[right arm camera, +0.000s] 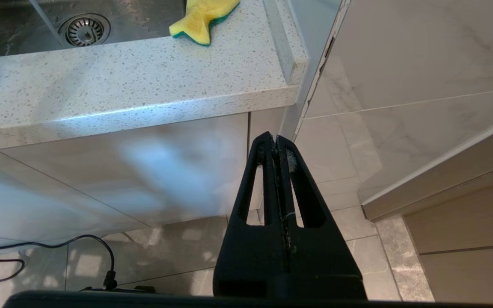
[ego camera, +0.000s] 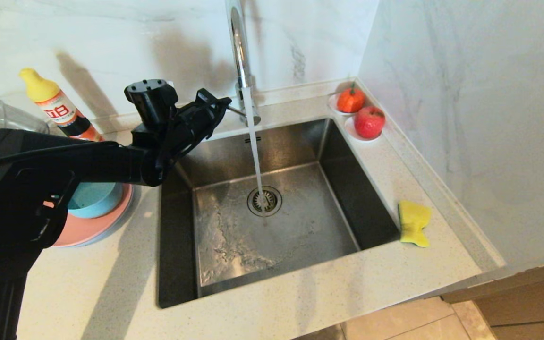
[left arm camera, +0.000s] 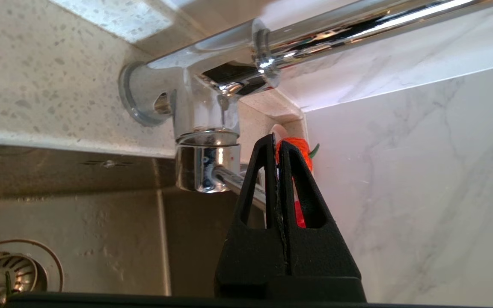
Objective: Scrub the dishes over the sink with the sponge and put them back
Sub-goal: Turn on the faucet, then pick up a bowl and the sponge
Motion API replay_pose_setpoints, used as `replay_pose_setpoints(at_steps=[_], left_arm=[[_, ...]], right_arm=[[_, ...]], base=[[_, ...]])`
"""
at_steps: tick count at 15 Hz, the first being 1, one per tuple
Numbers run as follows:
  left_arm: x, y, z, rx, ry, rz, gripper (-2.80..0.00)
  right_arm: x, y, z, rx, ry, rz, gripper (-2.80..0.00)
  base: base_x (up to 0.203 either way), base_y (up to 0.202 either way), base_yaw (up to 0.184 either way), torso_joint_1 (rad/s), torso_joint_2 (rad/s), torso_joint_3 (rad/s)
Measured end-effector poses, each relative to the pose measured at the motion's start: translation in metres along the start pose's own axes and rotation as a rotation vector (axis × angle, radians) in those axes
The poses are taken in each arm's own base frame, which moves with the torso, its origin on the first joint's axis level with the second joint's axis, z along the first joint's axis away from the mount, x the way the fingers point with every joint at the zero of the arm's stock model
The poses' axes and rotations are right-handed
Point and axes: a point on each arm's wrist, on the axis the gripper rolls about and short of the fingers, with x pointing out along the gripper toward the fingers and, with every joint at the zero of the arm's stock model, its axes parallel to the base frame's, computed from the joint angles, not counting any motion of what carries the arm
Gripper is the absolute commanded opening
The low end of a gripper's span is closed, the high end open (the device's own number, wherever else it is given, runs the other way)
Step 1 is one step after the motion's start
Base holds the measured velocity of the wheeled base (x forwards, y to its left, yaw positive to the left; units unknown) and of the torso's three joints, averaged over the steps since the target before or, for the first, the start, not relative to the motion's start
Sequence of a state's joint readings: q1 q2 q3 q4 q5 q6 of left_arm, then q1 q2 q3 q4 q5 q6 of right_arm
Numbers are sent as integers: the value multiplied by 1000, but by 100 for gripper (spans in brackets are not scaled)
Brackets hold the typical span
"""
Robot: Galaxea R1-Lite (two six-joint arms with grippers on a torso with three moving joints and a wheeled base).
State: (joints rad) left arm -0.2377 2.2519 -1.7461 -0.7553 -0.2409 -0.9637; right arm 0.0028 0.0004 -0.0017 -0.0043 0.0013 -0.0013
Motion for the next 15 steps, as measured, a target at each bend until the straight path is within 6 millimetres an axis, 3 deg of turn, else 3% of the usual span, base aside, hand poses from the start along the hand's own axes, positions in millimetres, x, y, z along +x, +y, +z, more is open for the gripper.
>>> replay_pose_setpoints(at_steps=[3,8,12,15], left_arm=[[-2,4,10,21,-22,10,-280],[-14,4,46,75,-94,33,-280],[-35,-21,65,262,-152,148,-280],[-65,-52,74,432,-198,225,-280]], right_arm=[[0,0,0,0,0,0,-280],[0,0,0,0,0,0,-280],[0,0,0,0,0,0,-280],[0,0,0,0,0,0,-280]], base=[[0,0,0,0,0,0],[0,0,0,0,0,0],[0,0,0,0,0,0],[0,0,0,0,0,0]])
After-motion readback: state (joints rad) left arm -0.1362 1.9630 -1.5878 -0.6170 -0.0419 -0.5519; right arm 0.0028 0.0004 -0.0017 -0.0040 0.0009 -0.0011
